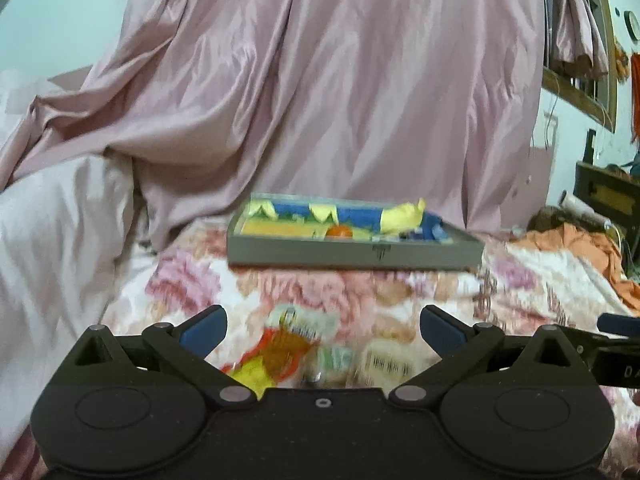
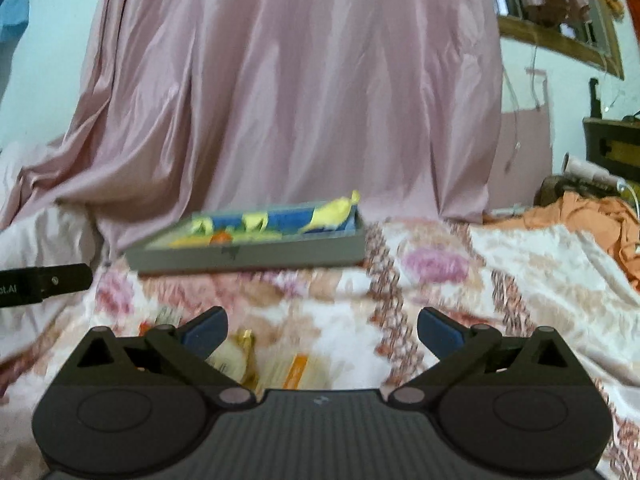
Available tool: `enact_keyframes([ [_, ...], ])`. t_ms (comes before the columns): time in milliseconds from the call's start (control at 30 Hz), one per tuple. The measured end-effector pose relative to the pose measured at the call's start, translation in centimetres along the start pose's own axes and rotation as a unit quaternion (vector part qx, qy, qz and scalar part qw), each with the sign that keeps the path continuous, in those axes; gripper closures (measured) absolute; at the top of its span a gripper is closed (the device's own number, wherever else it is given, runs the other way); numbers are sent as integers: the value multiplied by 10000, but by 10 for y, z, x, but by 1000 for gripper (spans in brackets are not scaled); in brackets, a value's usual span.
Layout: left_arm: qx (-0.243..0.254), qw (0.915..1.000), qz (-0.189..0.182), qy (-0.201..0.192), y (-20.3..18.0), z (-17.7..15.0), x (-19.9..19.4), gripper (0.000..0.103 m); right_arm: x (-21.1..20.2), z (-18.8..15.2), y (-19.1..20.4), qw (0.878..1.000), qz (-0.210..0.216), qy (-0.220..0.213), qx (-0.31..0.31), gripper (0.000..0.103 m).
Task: Organize snacks
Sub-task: 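Open both grippers and withdraw them back toward the snack pile, then grasp the green candy stick with the left gripper while the right grasps the orange-striped bread pack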
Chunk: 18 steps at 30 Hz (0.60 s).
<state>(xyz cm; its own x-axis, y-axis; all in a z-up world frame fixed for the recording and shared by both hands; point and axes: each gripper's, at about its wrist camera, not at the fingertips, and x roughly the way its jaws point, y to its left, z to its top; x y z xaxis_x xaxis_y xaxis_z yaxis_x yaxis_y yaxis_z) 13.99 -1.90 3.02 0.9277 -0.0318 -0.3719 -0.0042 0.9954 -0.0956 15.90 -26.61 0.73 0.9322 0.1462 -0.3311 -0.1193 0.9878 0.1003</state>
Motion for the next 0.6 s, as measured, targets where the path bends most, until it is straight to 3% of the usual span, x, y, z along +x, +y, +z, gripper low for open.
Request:
enact_keyframes([
  [267,-22,9986,111,516,18,-30,2,1,11,-20,32,9950,222,787,-570,0],
  [600,-324,9909,335,1262,38,-59,27,1,41,-41,52,9823,135,1600,-961,0],
])
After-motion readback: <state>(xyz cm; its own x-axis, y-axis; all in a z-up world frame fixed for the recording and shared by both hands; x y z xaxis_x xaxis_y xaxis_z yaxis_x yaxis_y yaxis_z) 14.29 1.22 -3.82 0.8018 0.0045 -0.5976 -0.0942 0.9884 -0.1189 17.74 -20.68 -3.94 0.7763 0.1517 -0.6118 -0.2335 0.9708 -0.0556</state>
